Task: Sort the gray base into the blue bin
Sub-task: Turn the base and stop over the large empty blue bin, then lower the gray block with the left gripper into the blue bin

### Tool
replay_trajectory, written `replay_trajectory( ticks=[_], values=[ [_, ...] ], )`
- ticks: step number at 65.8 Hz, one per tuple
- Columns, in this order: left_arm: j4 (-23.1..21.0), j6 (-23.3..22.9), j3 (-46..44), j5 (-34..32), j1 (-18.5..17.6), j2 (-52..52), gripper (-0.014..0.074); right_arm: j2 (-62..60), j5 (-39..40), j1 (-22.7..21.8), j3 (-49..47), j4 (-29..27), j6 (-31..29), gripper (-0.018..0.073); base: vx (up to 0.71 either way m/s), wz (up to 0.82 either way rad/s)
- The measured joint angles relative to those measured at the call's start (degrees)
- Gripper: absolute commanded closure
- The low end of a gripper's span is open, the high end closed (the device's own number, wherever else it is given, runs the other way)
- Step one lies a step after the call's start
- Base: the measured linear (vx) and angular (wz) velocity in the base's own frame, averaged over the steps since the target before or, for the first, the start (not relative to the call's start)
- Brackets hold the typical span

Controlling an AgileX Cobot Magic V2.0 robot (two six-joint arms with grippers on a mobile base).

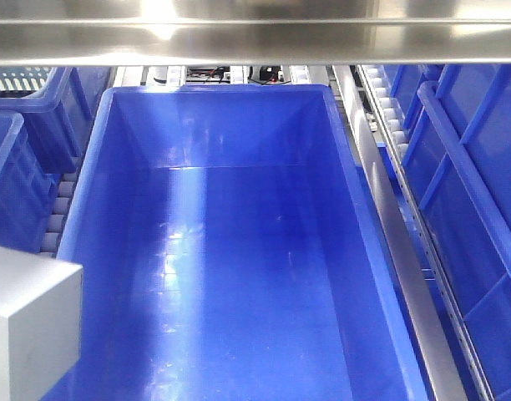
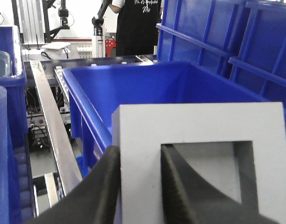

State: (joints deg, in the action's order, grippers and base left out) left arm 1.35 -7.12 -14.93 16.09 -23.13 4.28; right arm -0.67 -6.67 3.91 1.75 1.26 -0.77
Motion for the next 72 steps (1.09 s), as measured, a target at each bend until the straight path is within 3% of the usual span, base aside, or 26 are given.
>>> replay_trajectory(
  ticks=[16,32,53,72],
  values=[
    [0.0,-0.16,-2.15,-10.15,0.0,9.22,0.0592,0.0,0.0,0.0,0.0,0.0,0.0,0.0568,0.0,0.0],
    [-1.95,-0.16,-11.37,-10.95,-0.25,27.35,0.0585,0.0,0.0,0.0,0.0,0.0,0.0,0.0568,0.0,0.0],
    [-2.81,-0.22,-21.69,-12.21,-6.89,50.37,0.057,0.0,0.0,0.0,0.0,0.0,0.0,0.0568,0.0,0.0],
    [-2.93,-0.22,-29.52,-11.9,-8.01,66.18,0.0558,0.0,0.0,0.0,0.0,0.0,0.0,0.0568,0.0,0.0]
  ],
)
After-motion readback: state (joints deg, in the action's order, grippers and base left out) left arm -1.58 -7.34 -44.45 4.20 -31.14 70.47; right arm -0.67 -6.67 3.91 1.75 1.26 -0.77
